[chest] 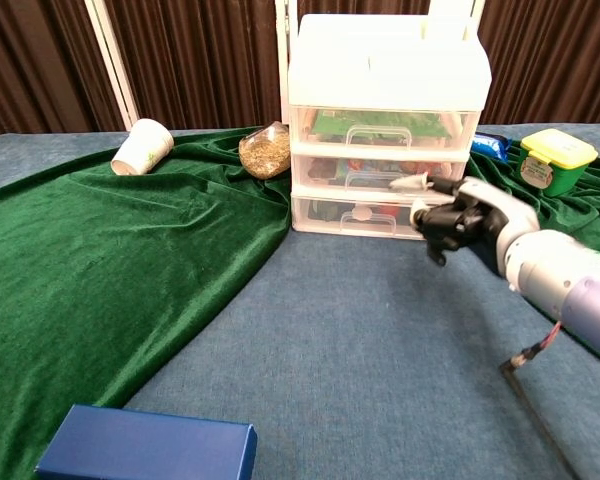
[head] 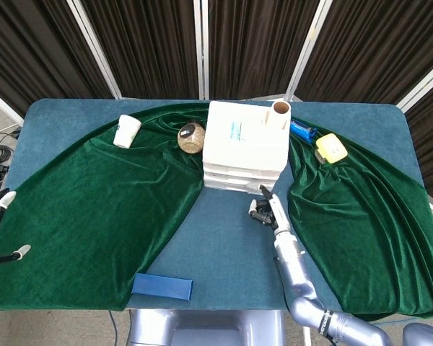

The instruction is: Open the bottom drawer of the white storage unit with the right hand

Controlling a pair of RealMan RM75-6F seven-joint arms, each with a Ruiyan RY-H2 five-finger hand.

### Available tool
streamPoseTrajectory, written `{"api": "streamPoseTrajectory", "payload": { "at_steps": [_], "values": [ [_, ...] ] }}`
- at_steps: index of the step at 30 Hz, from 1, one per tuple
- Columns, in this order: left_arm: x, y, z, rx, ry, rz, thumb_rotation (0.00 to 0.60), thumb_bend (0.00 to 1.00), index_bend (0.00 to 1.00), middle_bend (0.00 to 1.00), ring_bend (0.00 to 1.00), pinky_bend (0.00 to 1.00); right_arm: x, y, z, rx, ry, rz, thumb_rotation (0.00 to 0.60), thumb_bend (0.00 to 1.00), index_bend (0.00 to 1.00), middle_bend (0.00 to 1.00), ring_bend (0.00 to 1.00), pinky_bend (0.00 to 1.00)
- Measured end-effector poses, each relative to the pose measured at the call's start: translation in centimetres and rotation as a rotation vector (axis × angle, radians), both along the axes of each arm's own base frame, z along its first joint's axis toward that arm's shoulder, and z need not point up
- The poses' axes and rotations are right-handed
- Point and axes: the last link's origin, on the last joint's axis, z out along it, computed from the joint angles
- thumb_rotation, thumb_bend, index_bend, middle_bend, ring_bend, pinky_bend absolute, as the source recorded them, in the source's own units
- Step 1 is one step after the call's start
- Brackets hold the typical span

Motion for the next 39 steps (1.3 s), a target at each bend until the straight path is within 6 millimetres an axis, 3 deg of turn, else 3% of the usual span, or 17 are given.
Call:
{"api": "streamPoseTrajectory", "payload": {
  "at_steps": [3,8,20,39],
  "values": [
    [0.0,0.0,0.0,0.0,0.0,-0.001,0.6,0.04,0.0,0.0,0.0,0.0,0.6,1.2,-0.9,0.042,-0.03,0.001,0.6,0.64,0.29,0.89,0.93,0.8],
    [0.0,-0.1,0.1,0.002,-0.004,-0.003,0.6,0.04,0.0,0.0,0.0,0.0,1.1,1.6,-2.1,0.106,-0.079,-0.021,0.6,0.64,0.22,0.89,0.93,0.8],
    [-0.1,0.0,0.3,0.005,-0.01,0.001,0.6,0.05,0.0,0.0,0.0,0.0,1.9,0.6,-3.4,0.3,-0.279,-0.12,0.6,0.64,0.1,0.89,0.93,0.8],
    [-0.3,0.1,0.4,0.002,-0.016,0.007,0.6,0.04,0.0,0.0,0.0,0.0,2.2,-1.7,-4.4,0.341,-0.353,-0.185,0.6,0.65,0.08,0.89,0.93,0.8]
  ]
}}
